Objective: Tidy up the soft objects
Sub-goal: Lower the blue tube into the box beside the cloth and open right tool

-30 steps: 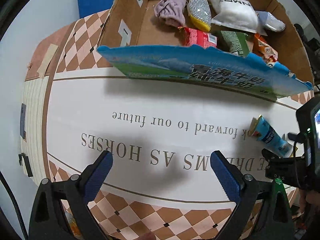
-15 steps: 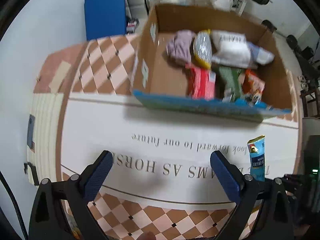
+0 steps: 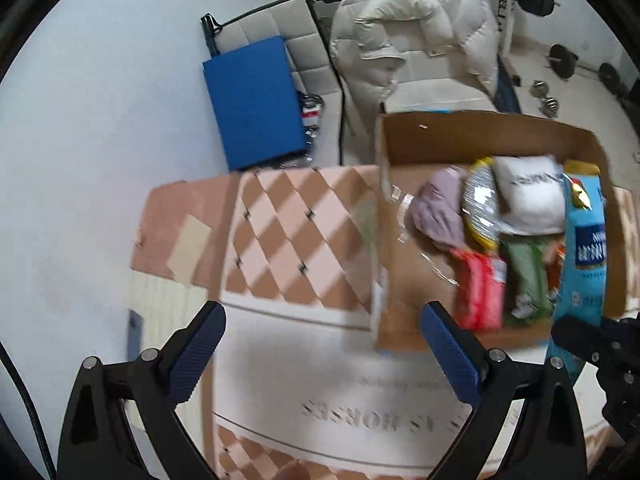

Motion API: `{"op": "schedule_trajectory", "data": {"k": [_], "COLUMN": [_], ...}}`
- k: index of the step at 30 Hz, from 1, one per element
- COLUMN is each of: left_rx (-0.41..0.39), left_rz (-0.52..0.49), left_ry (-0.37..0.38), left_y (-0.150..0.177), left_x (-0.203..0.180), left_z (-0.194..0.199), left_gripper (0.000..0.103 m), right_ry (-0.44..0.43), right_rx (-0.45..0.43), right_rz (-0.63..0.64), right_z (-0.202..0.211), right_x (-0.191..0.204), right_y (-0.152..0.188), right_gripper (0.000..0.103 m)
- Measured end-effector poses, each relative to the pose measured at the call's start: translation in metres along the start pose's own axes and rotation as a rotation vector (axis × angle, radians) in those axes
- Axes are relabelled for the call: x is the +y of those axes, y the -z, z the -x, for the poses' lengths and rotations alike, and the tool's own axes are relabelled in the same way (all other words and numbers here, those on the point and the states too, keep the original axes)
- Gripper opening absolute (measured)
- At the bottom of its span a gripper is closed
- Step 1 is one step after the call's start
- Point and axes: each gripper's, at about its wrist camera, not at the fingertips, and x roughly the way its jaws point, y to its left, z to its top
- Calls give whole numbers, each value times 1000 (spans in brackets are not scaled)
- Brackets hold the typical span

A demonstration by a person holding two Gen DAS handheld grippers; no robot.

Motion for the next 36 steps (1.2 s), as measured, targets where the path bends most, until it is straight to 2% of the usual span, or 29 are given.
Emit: {"op": "schedule_trajectory", "data": {"k": [5,15,18,20,22,27,31,34,36], "left_rx": [11,50,59,64,67,64,60,65,80], "left_rz": [-3,-2,8,22,33,35,34,57,76], "left_ry": [-19,-17,-19,4,21,47,89,138,184], "left_y": [-22,-40,-42,-43,-43,-43,-37,-28,-20], "left_x": [10,14,17,20,21,14,1,-9,-15], "left_z": [-21,-46,-52,-54,-54,-51,-43,-39,-37], "left_gripper": [100,100,100,100,100,100,100,100,100], "right_ry": [7,-1,-21,3,10,34,124,190,232], "right_rx": [9,67,119,130,128,119,71,24,-4], "right_rz": [-8,-55,-91,-103,-113,-119,-83,-73,-81], "right_z": [-45,-104,-122,-128,-129,-118,-92,-71,-54], "right_x": [22,26,16,8,-1,-14,-17,-27,-35], "right_y": [-51,-89,-94,-97,-97,-94,-83,-71,-59], "right_gripper": [14,15,26,57,71,72,72,79,79]}}
